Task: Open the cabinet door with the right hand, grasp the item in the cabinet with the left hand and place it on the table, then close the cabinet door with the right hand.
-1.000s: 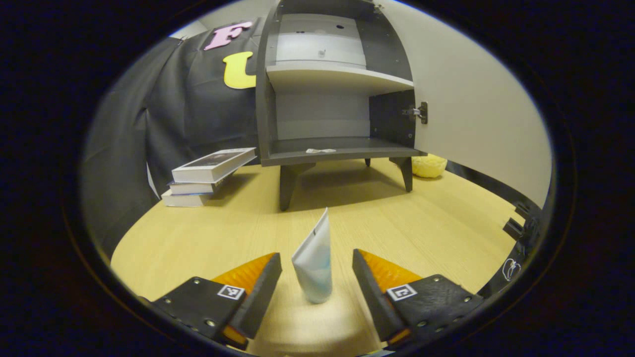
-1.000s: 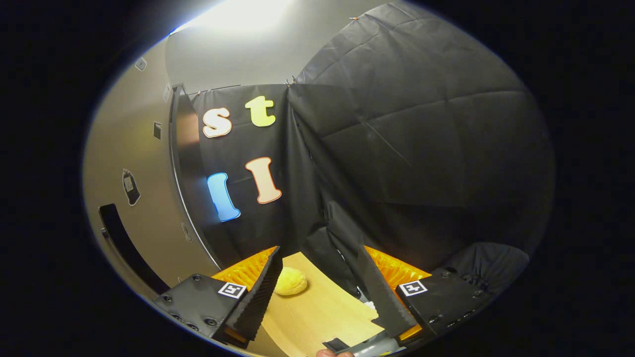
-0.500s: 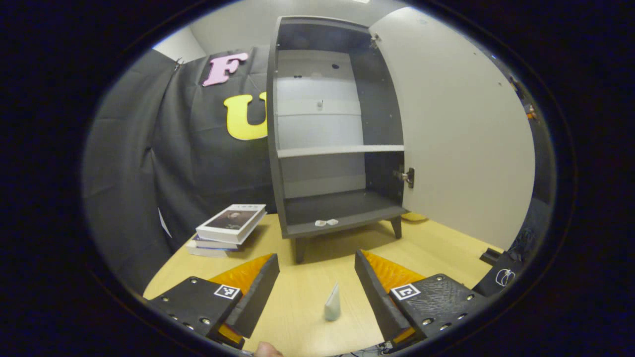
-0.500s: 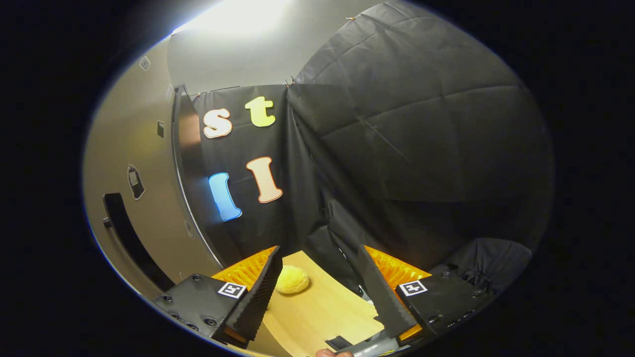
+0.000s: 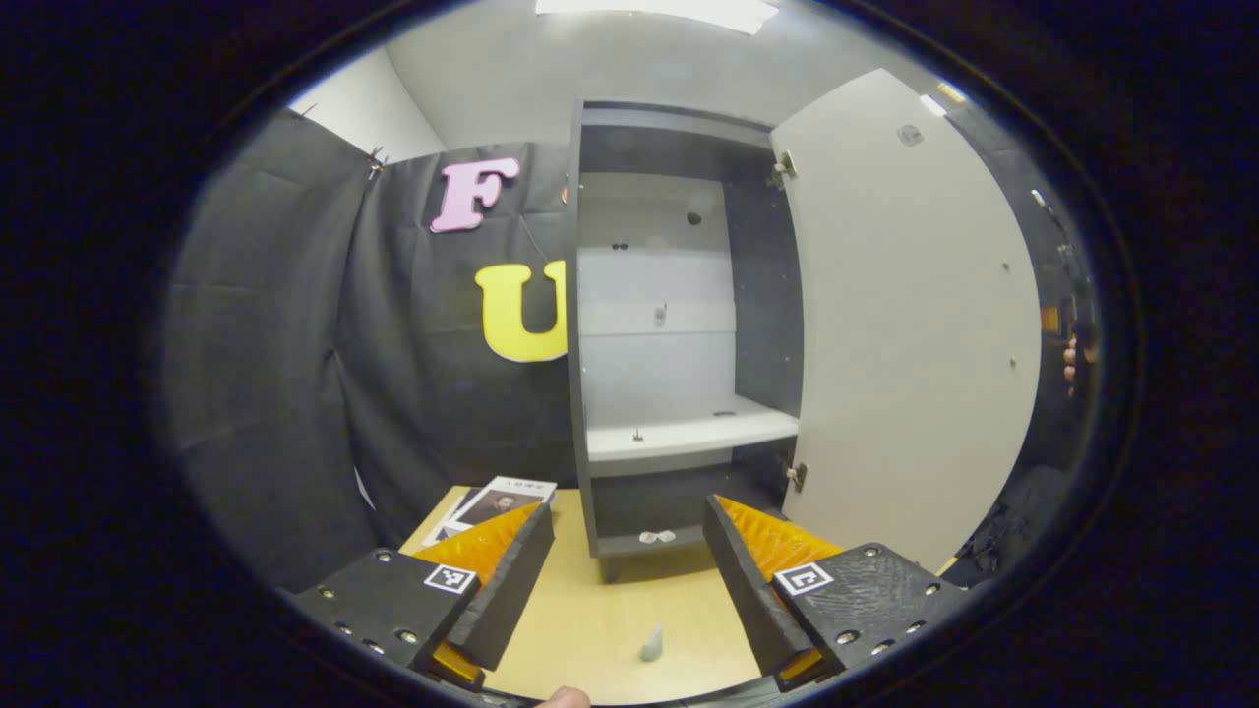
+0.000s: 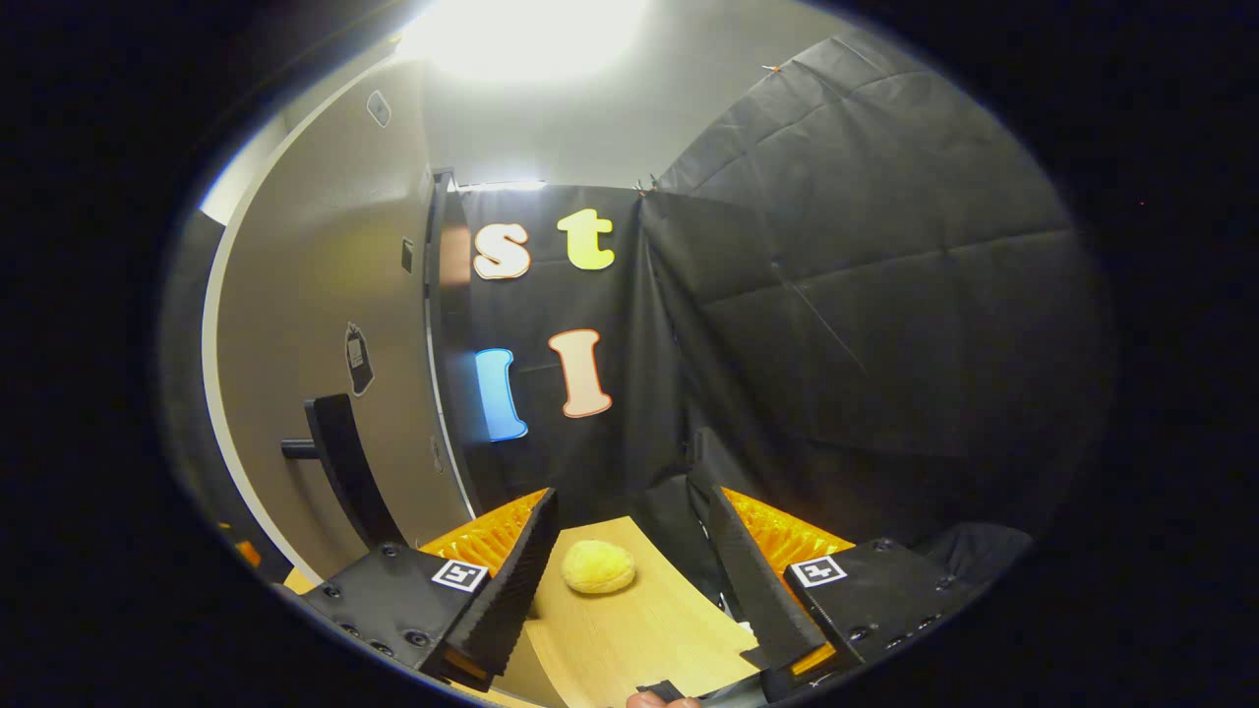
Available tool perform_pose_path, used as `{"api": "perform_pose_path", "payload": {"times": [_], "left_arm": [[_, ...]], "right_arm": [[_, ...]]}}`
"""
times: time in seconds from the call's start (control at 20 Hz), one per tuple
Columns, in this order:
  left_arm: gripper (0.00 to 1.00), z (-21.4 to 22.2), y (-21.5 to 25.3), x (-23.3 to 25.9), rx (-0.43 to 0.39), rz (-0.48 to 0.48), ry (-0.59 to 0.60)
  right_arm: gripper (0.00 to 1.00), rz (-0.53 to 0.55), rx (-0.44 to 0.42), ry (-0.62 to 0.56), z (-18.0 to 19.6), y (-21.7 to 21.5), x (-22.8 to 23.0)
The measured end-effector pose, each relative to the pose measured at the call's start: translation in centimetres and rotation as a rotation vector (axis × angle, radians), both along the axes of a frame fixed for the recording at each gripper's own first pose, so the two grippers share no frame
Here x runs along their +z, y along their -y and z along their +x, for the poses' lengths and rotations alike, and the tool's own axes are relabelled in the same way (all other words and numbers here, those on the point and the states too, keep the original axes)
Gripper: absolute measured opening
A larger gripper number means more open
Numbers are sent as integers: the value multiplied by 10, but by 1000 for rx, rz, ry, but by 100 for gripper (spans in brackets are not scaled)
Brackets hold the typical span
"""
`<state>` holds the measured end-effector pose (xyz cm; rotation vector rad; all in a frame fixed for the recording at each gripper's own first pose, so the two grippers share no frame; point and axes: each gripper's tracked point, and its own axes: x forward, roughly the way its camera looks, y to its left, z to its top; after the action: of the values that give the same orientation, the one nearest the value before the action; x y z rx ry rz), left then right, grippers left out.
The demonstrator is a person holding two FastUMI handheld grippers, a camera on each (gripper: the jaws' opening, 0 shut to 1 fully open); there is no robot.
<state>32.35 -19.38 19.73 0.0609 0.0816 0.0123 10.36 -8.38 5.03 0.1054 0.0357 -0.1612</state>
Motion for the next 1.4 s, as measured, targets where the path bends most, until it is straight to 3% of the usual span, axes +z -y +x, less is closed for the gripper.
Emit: {"api": "perform_pose_path", "payload": {"times": [0.15, 0.3, 0.4, 0.5, 0.55, 0.6, 0.8, 0.9, 1.15, 1.4], "left_arm": [[94, 2, 15, 30, 50, -43, 4], [91, 3, 5, 43, 151, -14, -35], [94, 3, 0, 51, 211, 2, -43], [92, -3, -2, 51, 253, -8, -58], [96, -7, -2, 49, 273, -24, -68], [92, -9, -3, 49, 289, -35, -72], [92, -25, -23, 47, 367, -19, -88], [94, -26, -27, 42, 369, -33, -92], [94, -14, -37, 22, 305, 5, -134], [94, -1, -69, 28, 261, 76, -132]], "right_arm": [[96, -33, 59, -4, 10, 0, -2], [96, -32, 144, 6, 14, -7, 0], [96, -18, 198, 10, 13, -12, -1], [96, -12, 254, 18, 14, -19, 0], [96, -12, 281, 19, 15, -23, 0], [96, -10, 314, 18, 16, -29, -1], [96, 9, 394, 5, 18, -46, 1], [96, 7, 408, 4, 11, -51, 5], [95, -107, 324, -7, 3, -51, 7], [95, -42, 304, -35, -12, -95, 2]]}}
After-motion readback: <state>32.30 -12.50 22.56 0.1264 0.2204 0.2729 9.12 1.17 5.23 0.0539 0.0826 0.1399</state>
